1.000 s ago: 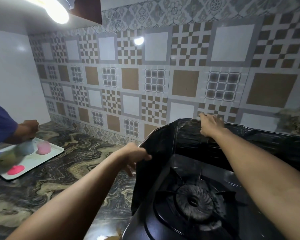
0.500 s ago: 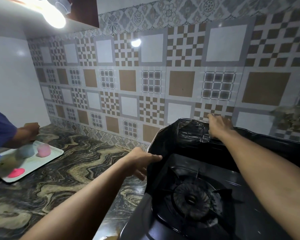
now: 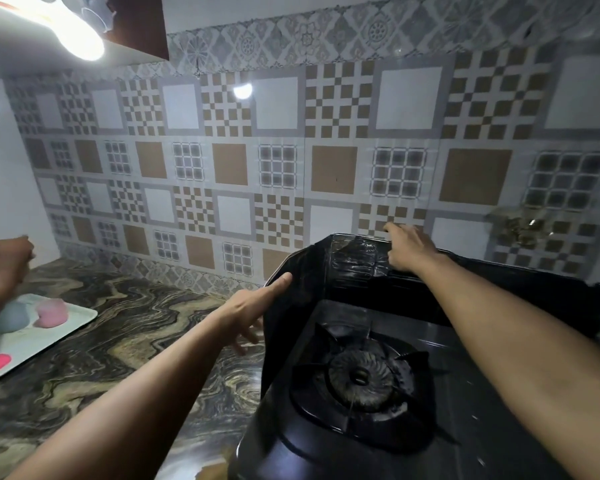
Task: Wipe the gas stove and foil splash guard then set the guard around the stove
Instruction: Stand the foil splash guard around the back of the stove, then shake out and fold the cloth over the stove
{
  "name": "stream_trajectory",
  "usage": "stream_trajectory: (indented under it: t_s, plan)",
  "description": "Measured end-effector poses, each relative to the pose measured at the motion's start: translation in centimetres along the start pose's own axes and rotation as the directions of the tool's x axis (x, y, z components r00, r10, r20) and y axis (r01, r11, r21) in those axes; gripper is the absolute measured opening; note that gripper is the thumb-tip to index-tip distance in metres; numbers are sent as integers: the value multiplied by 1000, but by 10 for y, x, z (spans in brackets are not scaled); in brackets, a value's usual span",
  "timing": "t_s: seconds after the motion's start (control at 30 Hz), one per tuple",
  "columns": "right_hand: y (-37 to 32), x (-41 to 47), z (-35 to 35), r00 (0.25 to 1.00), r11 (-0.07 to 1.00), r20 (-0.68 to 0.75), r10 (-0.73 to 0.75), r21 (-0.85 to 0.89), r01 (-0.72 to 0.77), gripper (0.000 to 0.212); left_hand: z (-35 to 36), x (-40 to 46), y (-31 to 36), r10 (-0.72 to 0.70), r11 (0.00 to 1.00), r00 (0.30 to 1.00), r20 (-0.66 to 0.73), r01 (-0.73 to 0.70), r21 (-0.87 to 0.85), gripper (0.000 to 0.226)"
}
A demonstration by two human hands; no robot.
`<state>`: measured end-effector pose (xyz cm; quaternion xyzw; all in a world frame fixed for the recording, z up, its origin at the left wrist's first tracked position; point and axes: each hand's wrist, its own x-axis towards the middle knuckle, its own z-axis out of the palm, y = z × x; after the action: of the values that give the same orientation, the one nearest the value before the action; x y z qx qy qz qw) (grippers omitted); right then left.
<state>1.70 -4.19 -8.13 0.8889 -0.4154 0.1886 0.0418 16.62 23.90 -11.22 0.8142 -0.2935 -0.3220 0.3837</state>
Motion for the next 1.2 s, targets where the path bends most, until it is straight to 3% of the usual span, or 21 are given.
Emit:
stream_trajectory:
  t_s: [0.07, 0.27, 0.4, 0.47, 0.57, 0.73, 0.9, 1.03, 1.2]
  plan:
    - [-2, -14, -9, 1000, 1000, -2, 6, 18, -6, 59, -1, -1, -7, 25, 1000, 999, -30, -24, 6, 108]
    - [-12, -64, -30, 995, 995, 66, 69, 69, -73, 56, -6, 14, -48, 37, 998, 979, -200, -45, -40, 91]
    - [-29, -96, -34, 990, 994, 126, 69, 71, -78, 48, -10, 12, -86, 34, 998, 988, -149, -27, 53, 34]
    - [-40, -113, -32, 983, 993, 171, 63, 92, -79, 43, -10, 11, -105, -15, 993, 996, -84, 25, 113, 22]
    - [-66, -143, -27, 971, 992, 235, 35, 110, -62, 37, -7, 9, -138, -60, 967, 998, -19, 63, 246, 28]
    - [-120, -198, -10, 953, 989, 301, -25, 145, -20, 21, 2, -6, -185, -5, 891, 999, 34, -11, 454, 30]
    - [-183, -260, 13, 928, 969, 349, -130, 244, 44, 7, 2, -19, -223, -104, 910, 983, 152, 33, 413, 15]
    - [-221, -303, 32, 913, 948, 361, -192, 308, 78, 10, 6, -29, -251, -95, 970, 971, 219, 41, 241, 13]
    - [-245, -343, 78, 880, 978, 451, -147, 198, 62, 19, 11, -33, -282, -78, 975, 986, 147, 44, 218, 23]
